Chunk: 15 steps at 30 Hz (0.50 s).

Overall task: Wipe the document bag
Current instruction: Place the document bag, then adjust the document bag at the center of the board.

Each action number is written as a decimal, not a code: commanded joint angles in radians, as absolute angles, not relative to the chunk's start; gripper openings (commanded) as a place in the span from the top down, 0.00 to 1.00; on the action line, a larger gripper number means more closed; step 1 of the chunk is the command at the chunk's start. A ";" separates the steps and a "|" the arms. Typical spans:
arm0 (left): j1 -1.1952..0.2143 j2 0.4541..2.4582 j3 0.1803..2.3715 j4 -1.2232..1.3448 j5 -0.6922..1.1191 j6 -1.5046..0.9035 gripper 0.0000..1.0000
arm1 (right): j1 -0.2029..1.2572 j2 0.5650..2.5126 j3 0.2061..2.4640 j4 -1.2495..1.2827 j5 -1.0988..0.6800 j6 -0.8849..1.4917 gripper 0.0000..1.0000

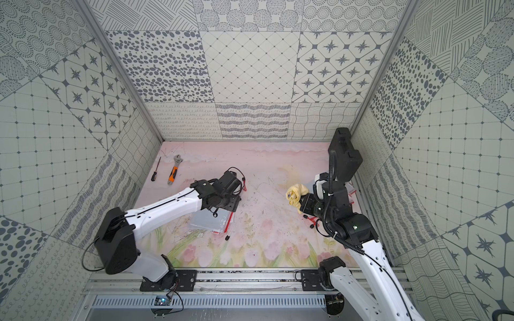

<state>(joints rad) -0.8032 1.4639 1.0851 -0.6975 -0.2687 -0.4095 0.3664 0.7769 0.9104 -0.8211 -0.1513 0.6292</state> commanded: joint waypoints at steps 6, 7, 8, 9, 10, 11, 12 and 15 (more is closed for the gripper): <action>-0.798 1.392 0.882 -0.636 -0.145 -0.406 0.43 | 0.415 0.919 0.898 -0.586 -0.148 0.648 1.00; -0.797 1.410 0.883 -0.628 -0.141 -0.401 0.43 | 0.416 0.930 0.894 -0.571 -0.152 0.651 1.00; -0.798 1.430 0.888 -0.621 -0.138 -0.395 0.43 | 0.417 0.942 0.891 -0.562 -0.153 0.655 1.00; -0.799 1.446 0.893 -0.618 -0.136 -0.390 0.43 | 0.417 0.950 0.888 -0.559 -0.157 0.658 1.00; -0.798 1.467 0.900 -0.616 -0.135 -0.383 0.43 | 0.419 0.957 0.883 -0.553 -0.158 0.662 1.00; -0.798 1.488 0.910 -0.615 -0.135 -0.376 0.43 | 0.420 0.958 0.876 -0.545 -0.159 0.667 1.00; -0.798 1.508 0.919 -0.614 -0.132 -0.373 0.43 | 0.423 0.958 0.870 -0.537 -0.158 0.670 1.00; -0.798 1.561 0.936 -0.581 -0.089 -0.348 0.43 | 0.425 0.960 0.858 -0.534 -0.150 0.671 1.00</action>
